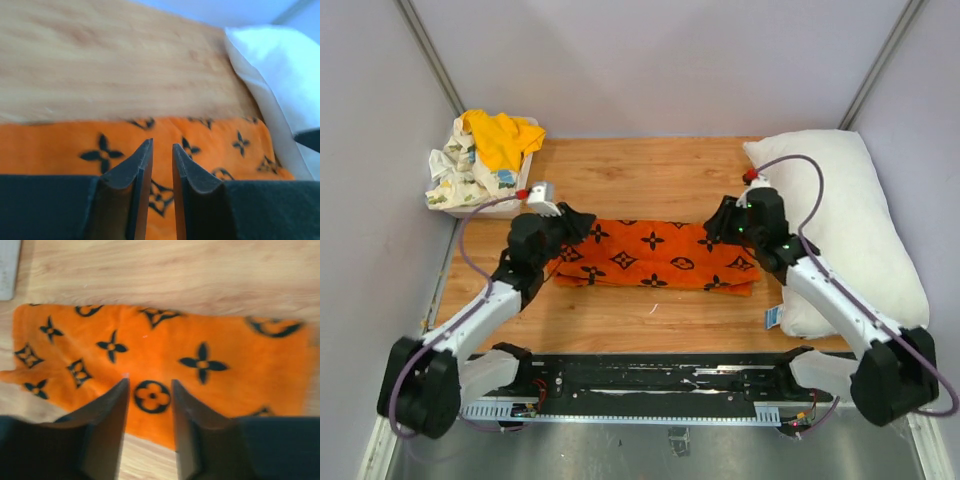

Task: Remove the pillowcase from the pillow
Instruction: Fold the pillowcase at the center of the board.

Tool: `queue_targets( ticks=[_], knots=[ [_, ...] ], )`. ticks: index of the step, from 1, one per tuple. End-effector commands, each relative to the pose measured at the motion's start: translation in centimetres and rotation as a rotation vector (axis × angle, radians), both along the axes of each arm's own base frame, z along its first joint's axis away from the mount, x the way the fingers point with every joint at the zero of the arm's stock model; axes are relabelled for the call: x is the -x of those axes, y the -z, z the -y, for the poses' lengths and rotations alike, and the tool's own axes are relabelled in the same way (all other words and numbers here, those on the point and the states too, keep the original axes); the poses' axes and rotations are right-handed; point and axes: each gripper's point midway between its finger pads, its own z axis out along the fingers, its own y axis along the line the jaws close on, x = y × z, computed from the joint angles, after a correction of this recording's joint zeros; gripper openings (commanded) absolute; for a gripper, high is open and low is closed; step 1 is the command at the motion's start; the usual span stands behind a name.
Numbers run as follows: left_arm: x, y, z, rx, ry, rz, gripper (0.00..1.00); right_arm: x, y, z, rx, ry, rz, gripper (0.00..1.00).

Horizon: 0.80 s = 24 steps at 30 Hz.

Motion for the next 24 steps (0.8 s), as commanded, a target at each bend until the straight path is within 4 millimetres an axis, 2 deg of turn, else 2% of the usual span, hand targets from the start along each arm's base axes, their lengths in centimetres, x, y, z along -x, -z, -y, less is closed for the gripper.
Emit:
queue_targets(
  ticks=[1, 3, 6, 9, 11, 13, 15, 18, 21, 22, 24],
  knots=[
    [1.3, 4.0, 6.4, 0.164, 0.241, -0.077, 0.17, 0.2, 4.5, -5.2, -0.08, -0.144, -0.098, 0.25],
    [2.1, 6.7, 6.9, 0.225, 0.261, -0.139, 0.15, 0.5, 7.2, -5.6, -0.115, -0.148, -0.163, 0.16],
    [2.6, 10.6, 5.2, 0.229, 0.173, -0.223, 0.15, 1.3, 11.1, -4.5, -0.134, -0.128, -0.252, 0.13],
    [3.3, 13.6, 2.8, 0.244, 0.102, -0.301, 0.16, 2.2, 14.4, -2.1, -0.147, -0.076, -0.334, 0.1],
    [3.9, 15.6, 0.8, 0.252, 0.045, -0.357, 0.15, 2.4, 15.8, -0.2, -0.152, -0.026, -0.37, 0.09],
    [4.0, 16.5, -1.7, 0.277, -0.023, -0.382, 0.15, 2.6, 16.7, 1.2, -0.153, 0.009, -0.394, 0.09],
    [4.1, 16.5, -3.0, 0.298, -0.04, -0.382, 0.15, 2.5, 17.2, 2.3, -0.15, 0.043, -0.409, 0.09],
    [3.5, 14.8, -3.7, 0.31, -0.033, -0.357, 0.22, 2.1, 17.4, 3.7, -0.134, 0.093, -0.422, 0.1],
    [2.5, 12.5, -4.3, 0.267, -0.053, -0.316, 0.36, 1.3, 17.1, 4.9, -0.11, 0.127, -0.424, 0.11],
    [2.1, 11.3, -4.8, 0.242, -0.073, -0.288, 0.41, 0.9, 16.9, 5.3, -0.092, 0.137, -0.422, 0.11],
    [1.5, 10.1, -6.3, 0.173, -0.138, -0.264, 0.55, 0.3, 16.6, 6.0, -0.063, 0.153, -0.422, 0.11]
  ],
)
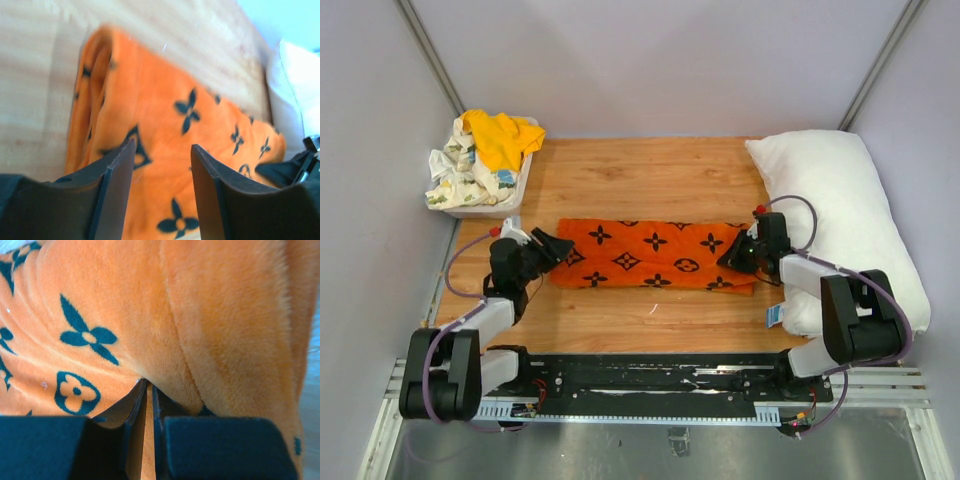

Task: Remove the pillowcase from the pillow
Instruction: Fold the pillowcase at the center of the board.

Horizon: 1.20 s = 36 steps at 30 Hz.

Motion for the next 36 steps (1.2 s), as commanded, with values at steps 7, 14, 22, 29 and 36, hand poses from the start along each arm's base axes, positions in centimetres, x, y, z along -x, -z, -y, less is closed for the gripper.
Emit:
queue_targets(
  ticks=[7, 14, 22, 29, 36],
  knots=[
    [-2.3, -1.6, -7.2, -0.391, -0.223, -0.038, 0.99, -3.2, -0.8, 3.2, 0.084, 0.113, -0.009, 0.13],
    [-3.1, 1.2, -3.3, -0.315, 0.022, -0.062, 0.99, -4.6, -4.1, 2.6, 0.05, 0.095, 0.084, 0.32],
    [-1.8, 4.0, -2.0, -0.139, 0.097, -0.183, 0.99, -4.8, -7.2, 0.8, -0.049, 0.036, 0.169, 0.53],
    [0.8, 6.3, 1.8, 0.092, 0.234, -0.217, 0.9, -4.7, -9.4, 0.2, -0.09, 0.023, 0.212, 0.54],
    [0.9, 6.6, 2.3, 0.131, 0.246, -0.227, 0.74, -4.5, -11.1, 0.1, -0.102, 0.022, 0.251, 0.55]
  ],
)
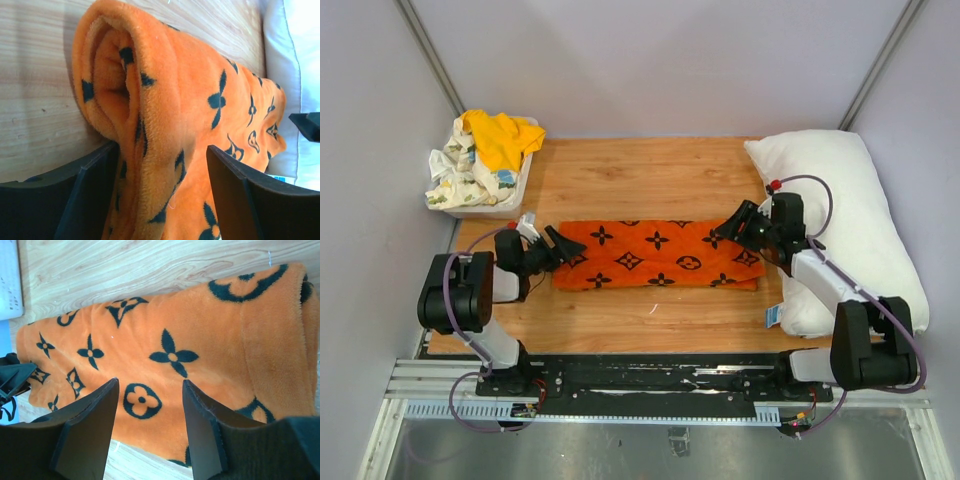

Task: Remove the pillowcase from the pillow
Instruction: Fold the pillowcase at the center of the board.

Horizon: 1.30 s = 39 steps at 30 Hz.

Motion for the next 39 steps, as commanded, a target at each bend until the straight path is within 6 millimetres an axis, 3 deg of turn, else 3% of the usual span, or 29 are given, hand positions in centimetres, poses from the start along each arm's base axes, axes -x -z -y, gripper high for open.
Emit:
queue_targets(
  ticks=[1, 3, 6, 8, 9, 11, 14, 20, 24, 31, 39],
  knots=[
    [2.8, 2.7, 0.4, 0.026, 0.001, -0.157, 0.72, -0.9, -2.8, 0.2, -0.028, 0.011, 0.065, 0.55],
    [2.2, 2.1, -0.2, 0.005, -0.038, -0.144, 0.61, -1.0, -3.1, 0.0, -0.034, 0.003, 0.069, 0.55],
    [1.1, 0.8, -1.1, -0.019, -0.099, -0.108, 0.22, -1.0, -3.3, -0.3, -0.044, -0.012, 0.067, 0.55],
    [0.4, -0.5, -1.6, -0.028, -0.127, -0.074, 0.04, -0.9, -3.4, -0.4, -0.047, -0.016, 0.066, 0.55],
    [0.0, -1.1, -1.8, -0.038, -0.138, -0.063, 0.01, -0.8, -3.4, -0.5, -0.047, -0.018, 0.066, 0.55],
    [-0.8, -2.1, -2.8, -0.08, -0.173, -0.048, 0.0, -0.6, -3.6, -0.5, -0.046, -0.02, 0.069, 0.55],
    [-1.7, -4.2, -6.3, -0.237, -0.316, -0.043, 0.0, -0.2, -4.0, -0.5, -0.042, -0.023, 0.076, 0.56],
    [-1.9, -11.1, -13.0, -0.478, -0.615, 0.041, 0.0, 0.1, -4.0, -0.9, -0.038, -0.039, 0.073, 0.56],
    [-1.9, -13.6, -14.1, -0.594, -0.66, 0.036, 0.0, -0.2, -4.2, -1.7, -0.042, -0.072, 0.062, 0.57],
    [-3.1, -15.8, -9.7, -0.822, -0.602, 0.042, 0.0, 0.6, -3.9, -1.9, -0.007, -0.097, 0.044, 0.58],
    [-5.7, -20.7, -0.8, -0.864, -0.347, 0.128, 0.0, 0.8, -4.1, -1.6, 0.036, -0.111, 0.032, 0.58]
  ],
)
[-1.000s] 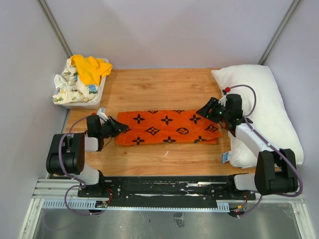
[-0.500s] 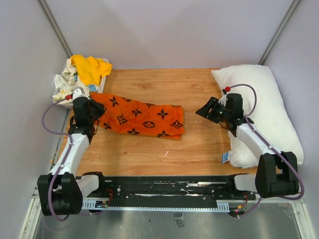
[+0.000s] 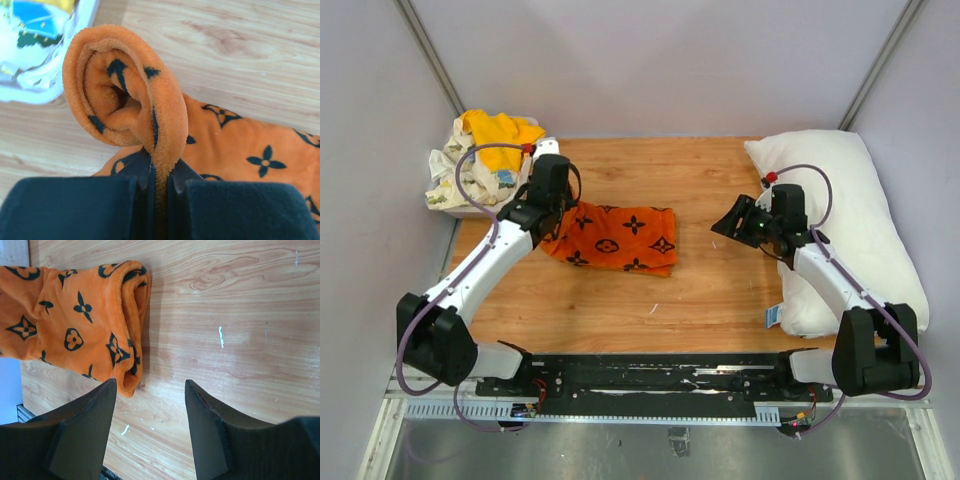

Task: Remove the pillowcase from the pillow
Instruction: Fold the pillowcase at the center of the board.

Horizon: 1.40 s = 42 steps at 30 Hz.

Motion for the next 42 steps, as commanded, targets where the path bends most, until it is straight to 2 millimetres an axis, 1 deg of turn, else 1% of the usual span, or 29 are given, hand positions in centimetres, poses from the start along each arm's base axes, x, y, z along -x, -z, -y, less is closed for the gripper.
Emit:
queue_targets(
  ticks=[1, 3, 5, 8, 13, 17, 19, 22, 24, 28, 31, 34, 36, 42],
  knots=[
    [-0.5, -4.3, 3.5, -0.058, 0.095, 0.034, 0.0, -0.1, -1.4, -0.2, 0.036, -0.027, 0.035, 0.58],
    [-0.7, -5.2, 5.2, -0.076, 0.139, 0.029, 0.0, -0.1, -1.2, -0.1, 0.041, -0.026, 0.033, 0.58],
    [-1.0, -5.2, 7.0, -0.08, 0.187, 0.011, 0.0, -0.1, -0.9, -0.1, 0.042, -0.025, 0.029, 0.59],
    [-1.6, -4.2, 9.2, -0.094, 0.233, -0.027, 0.0, 0.0, -0.6, -0.2, 0.036, -0.028, 0.02, 0.58],
    [-2.6, -1.7, 12.6, -0.12, 0.292, -0.109, 0.0, 0.2, -0.4, -0.4, 0.023, -0.036, 0.014, 0.59],
    [-3.0, -0.4, 14.0, -0.217, 0.293, -0.128, 0.0, 0.3, -0.1, -0.5, 0.022, -0.039, 0.011, 0.59],
    [-3.1, 0.2, 15.0, -0.235, 0.304, -0.132, 0.0, 0.3, 0.0, -0.6, 0.015, -0.041, 0.011, 0.59],
    [-3.0, 1.1, 16.7, -0.264, 0.329, -0.145, 0.0, 0.3, 0.3, -0.8, 0.007, -0.048, 0.002, 0.59],
    [-2.6, 1.7, 18.3, -0.29, 0.358, -0.154, 0.0, 0.3, 0.5, -0.8, 0.008, -0.049, -0.005, 0.59],
    [-2.1, 1.9, 20.8, -0.318, 0.411, -0.154, 0.0, 0.3, 0.7, -0.7, 0.013, -0.049, -0.007, 0.59],
    [-1.9, 2.3, 22.0, -0.324, 0.44, -0.165, 0.0, 0.4, 0.9, -0.7, 0.014, -0.047, -0.013, 0.6],
    [-1.5, 3.6, 22.9, -0.335, 0.465, -0.186, 0.0, 0.4, 1.0, -0.7, 0.01, -0.046, -0.015, 0.6],
    [-1.0, 4.6, 23.3, -0.355, 0.476, -0.198, 0.0, 0.4, 1.2, -0.7, 0.011, -0.047, -0.018, 0.61],
    [0.3, 6.8, 24.6, -0.376, 0.516, -0.216, 0.0, 0.5, 1.7, -0.9, 0.001, -0.05, -0.028, 0.61]
  ],
)
